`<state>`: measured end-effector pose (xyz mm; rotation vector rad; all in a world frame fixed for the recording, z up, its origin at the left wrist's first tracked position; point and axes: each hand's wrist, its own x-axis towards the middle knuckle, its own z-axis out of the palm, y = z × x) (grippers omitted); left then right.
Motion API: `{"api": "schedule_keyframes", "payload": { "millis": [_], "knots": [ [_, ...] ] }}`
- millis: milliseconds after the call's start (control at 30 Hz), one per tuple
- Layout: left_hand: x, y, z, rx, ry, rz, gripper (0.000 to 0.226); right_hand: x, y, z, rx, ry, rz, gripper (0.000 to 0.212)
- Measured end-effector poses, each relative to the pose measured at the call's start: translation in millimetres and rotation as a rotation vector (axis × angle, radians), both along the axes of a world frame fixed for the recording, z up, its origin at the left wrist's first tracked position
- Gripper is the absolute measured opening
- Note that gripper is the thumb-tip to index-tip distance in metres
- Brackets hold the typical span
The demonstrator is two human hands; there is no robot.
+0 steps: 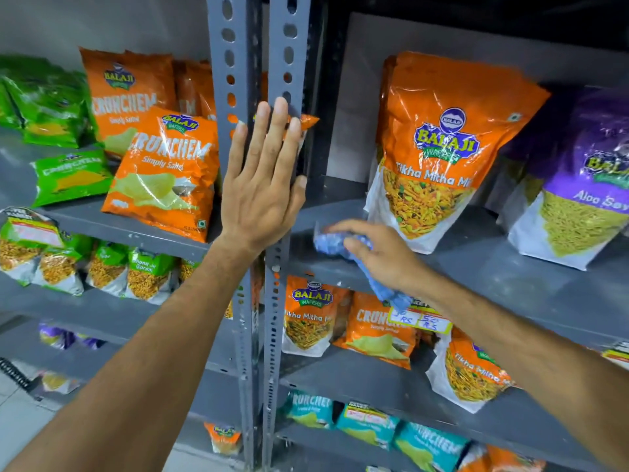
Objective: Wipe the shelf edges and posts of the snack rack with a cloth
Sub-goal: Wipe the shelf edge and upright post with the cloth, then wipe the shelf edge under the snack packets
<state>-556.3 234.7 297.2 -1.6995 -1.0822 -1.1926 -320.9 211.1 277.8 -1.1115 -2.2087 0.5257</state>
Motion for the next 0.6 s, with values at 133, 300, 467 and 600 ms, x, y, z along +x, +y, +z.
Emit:
{"api": "schedule_keyframes", "payload": {
  "millis": [133,300,467,600],
  "knots": [
    [-1,-1,1,-0.003,0.014,0.013,0.067,-38,37,10,0.037,-0.027,-0.065,0.047],
    [3,-4,1,-0.034,-0.008,0.032,0.066,-50,43,-15,0.090,-0.324,0.081,0.058],
    [27,-25,-21,-0.112,0.002,-0.002,0.062,-2,14,-21,0.181,-0.394,0.091,0.060],
    [74,-56,-69,-0.429,0.128,-0.104,0.068,53,-23,-23,0.229,-0.292,0.082,0.041]
  ]
}}
